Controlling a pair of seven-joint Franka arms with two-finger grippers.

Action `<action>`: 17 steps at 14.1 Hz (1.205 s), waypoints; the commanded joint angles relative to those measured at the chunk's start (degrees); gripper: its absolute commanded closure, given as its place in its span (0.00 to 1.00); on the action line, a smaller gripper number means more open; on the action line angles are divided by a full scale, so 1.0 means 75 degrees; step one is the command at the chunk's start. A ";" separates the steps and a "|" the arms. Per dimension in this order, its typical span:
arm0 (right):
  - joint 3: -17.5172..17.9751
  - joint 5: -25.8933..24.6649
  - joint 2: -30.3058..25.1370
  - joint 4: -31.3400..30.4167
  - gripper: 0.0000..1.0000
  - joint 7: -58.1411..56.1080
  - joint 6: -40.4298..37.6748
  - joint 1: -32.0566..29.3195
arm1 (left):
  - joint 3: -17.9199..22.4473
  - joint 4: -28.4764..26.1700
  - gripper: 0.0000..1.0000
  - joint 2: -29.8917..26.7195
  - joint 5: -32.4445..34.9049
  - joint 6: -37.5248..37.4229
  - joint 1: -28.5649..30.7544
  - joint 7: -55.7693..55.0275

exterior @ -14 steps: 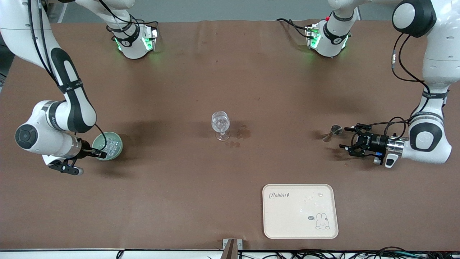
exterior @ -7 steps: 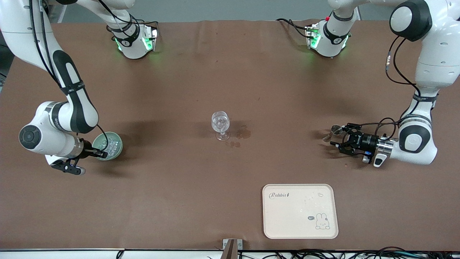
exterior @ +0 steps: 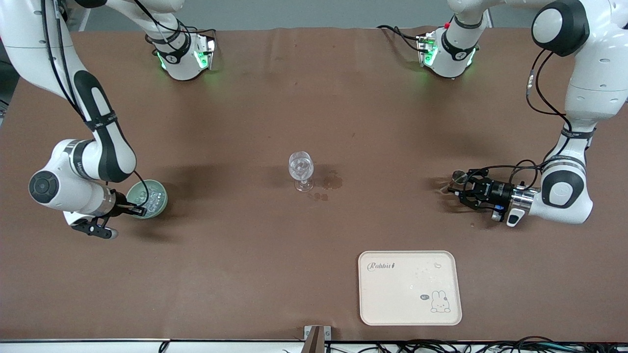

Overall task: Pour wine and add ice with both arms
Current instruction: 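Pinch one ice cube with the right gripper while the left gripper lifts the jigger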

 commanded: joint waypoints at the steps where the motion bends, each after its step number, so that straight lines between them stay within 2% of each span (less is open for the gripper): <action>1: 0.0045 0.0034 0.0010 -0.0080 0.76 0.0110 0.0123 -0.0039 | -0.0001 -0.0096 0.55 -0.0065 -0.0164 -0.0049 -0.0009 -0.0011; 2: 0.0045 0.0034 0.0010 -0.0068 0.83 0.0110 0.0123 -0.0039 | -0.0001 -0.0096 0.58 -0.0065 -0.0164 -0.0049 -0.0009 -0.0011; 3: 0.0045 0.0046 0.0010 -0.0045 0.86 0.0110 0.0123 -0.0039 | -0.0025 -0.0096 0.62 -0.0065 -0.0164 -0.0049 -0.0009 -0.0011; 4: 0.0045 0.0046 -0.0013 0.0002 0.89 0.0110 0.0111 -0.0051 | -0.0048 -0.0096 0.71 -0.0077 -0.0164 -0.0049 -0.0009 -0.0011; 6: 0.0045 0.0046 -0.0189 -0.0021 0.90 0.0203 -0.0052 -0.0039 | -0.0083 -0.0085 0.80 -0.0066 -0.0187 -0.0049 -0.0009 0.0001; 8: 0.0045 0.0034 -0.0621 -0.0022 0.91 0.0227 -0.0624 -0.0004 | -0.0095 -0.0084 0.94 -0.0100 -0.0281 -0.0049 -0.0009 0.0001; 9: 0.0045 0.0034 -0.0867 -0.0021 0.91 0.0343 -0.0941 -0.0004 | -0.0118 -0.0073 0.98 -0.0112 -0.0293 -0.0060 -0.0009 -0.0010; 12: 0.0045 0.0022 -0.1733 -0.0010 0.91 0.0414 -0.1890 0.0008 | -0.0422 -0.0026 0.99 -0.0194 -0.0305 -0.0084 0.0038 -0.0104; 14: 0.0056 0.0022 -0.2238 -0.0010 0.91 0.0414 -0.2359 0.0008 | -0.0843 -0.0002 0.99 -0.0357 -0.0316 -0.0072 0.0061 -0.0244; 17: 0.0092 -0.0001 -0.2988 0.0060 0.96 0.0391 -0.2945 0.0077 | -0.1510 -0.0002 1.00 -0.0861 -0.0574 0.0254 -0.0079 -0.1518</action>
